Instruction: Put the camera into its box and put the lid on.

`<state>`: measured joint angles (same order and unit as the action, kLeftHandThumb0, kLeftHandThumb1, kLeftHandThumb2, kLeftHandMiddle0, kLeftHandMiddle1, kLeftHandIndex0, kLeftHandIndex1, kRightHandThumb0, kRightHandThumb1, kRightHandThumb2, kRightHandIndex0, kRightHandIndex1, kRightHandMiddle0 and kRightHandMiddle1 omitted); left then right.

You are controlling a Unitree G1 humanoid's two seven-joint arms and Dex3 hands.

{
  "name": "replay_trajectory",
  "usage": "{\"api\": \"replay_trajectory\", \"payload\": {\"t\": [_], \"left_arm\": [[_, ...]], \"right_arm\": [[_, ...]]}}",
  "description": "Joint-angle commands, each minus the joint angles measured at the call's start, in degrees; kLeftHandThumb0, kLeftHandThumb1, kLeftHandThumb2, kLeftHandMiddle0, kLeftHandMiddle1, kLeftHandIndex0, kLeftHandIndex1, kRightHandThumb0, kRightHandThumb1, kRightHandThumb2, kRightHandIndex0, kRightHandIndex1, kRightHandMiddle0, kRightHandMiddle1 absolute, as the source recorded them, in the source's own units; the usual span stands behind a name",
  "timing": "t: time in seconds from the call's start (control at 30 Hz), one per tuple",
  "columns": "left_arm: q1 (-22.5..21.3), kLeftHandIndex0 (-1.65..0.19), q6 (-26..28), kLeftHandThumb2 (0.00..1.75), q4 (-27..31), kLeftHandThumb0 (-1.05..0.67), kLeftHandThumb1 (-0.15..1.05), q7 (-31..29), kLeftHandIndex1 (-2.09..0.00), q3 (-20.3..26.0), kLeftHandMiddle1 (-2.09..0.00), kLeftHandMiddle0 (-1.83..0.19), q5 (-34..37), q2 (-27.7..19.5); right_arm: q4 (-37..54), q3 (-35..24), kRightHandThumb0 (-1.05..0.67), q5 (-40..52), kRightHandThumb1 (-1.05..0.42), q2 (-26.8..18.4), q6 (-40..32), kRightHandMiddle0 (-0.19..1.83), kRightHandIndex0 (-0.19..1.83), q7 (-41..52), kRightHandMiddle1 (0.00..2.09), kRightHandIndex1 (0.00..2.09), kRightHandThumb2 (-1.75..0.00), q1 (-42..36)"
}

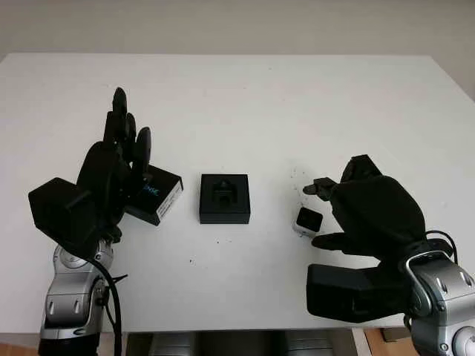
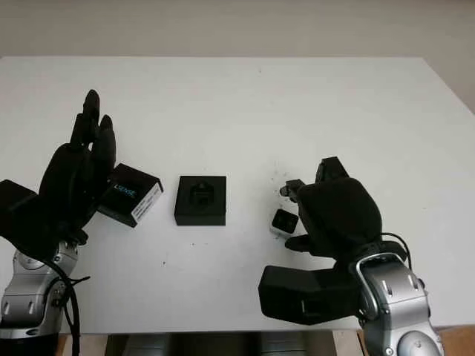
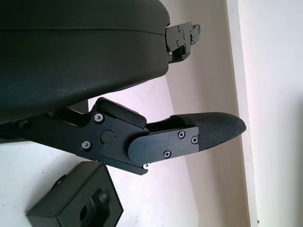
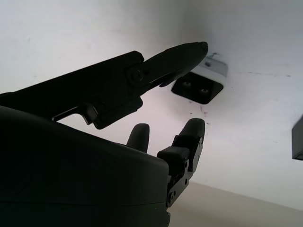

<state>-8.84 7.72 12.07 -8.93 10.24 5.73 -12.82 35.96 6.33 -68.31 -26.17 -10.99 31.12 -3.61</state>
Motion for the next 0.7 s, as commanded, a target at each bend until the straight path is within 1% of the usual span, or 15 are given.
{"api": "replay_trajectory", "payload": {"t": [0.0,0.1,0.2,0.27,0.4,0.53,0.63,0.67], "left_arm": [[0.3,0.19,-0.9,0.66,-0.1,-0.8,1.05,-0.4,0.0,-0.2,0.0,0.19,0.1,-0.5],[0.4,0.19,-1.3,0.66,-0.4,-0.82,1.05,-0.6,0.0,-0.1,0.0,0.19,0.1,-0.5],[0.4,0.19,-1.5,0.67,-0.6,-0.85,1.05,-0.7,0.0,-0.2,0.0,0.19,-0.1,-0.6],[0.5,0.19,-1.5,0.67,-0.6,-0.85,1.05,-0.6,0.0,-0.2,0.0,0.19,-0.2,-0.6],[0.6,0.19,-1.2,0.67,-0.4,-0.85,1.05,-0.5,0.0,-0.1,0.0,0.19,-0.2,-0.7],[0.8,0.19,-0.9,0.66,-0.3,-0.85,1.05,-0.4,0.0,-0.1,0.0,0.19,-0.2,-0.8],[0.9,0.19,-1.4,0.66,-0.5,-0.84,1.05,-0.5,0.0,-0.1,0.0,0.19,-0.1,-0.9],[0.9,0.19,-1.5,0.67,-0.6,-0.84,1.05,-0.7,0.0,-0.1,0.0,0.19,-0.1,-0.9]], "right_arm": [[-0.3,-0.2,-0.63,-0.1,-0.94,0.3,0.3,0.19,-0.19,-0.2,0.76,1.65,-0.05,0.0],[-0.8,0.1,-0.64,-0.6,-0.94,0.5,0.4,0.12,-0.19,-0.4,0.88,1.63,-0.05,0.2],[-1.5,0.1,-0.65,-0.7,-0.94,0.3,0.9,0.1,-0.19,-0.9,0.96,1.67,-0.05,0.1],[-1.9,0.1,-0.66,-0.5,-0.95,0.4,1.0,0.05,-0.19,-0.9,1.05,1.64,-0.06,0.0],[-3.4,0.0,-0.64,-0.4,-0.96,0.2,1.2,0.02,-0.19,-1.7,1.13,1.63,-0.05,0.0],[-4.7,-0.1,-0.63,0.1,-0.98,0.1,1.5,0.01,-0.19,-2.6,1.13,1.59,-0.06,-0.1],[-5.3,-0.1,-0.61,0.4,-0.99,0.0,1.2,-0.02,-0.19,-1.7,1.16,1.55,-0.06,0.2],[-5.5,-0.2,-0.61,0.5,-1.0,-0.1,1.2,-0.04,-0.19,-1.7,1.19,1.57,-0.06,0.2]]}}
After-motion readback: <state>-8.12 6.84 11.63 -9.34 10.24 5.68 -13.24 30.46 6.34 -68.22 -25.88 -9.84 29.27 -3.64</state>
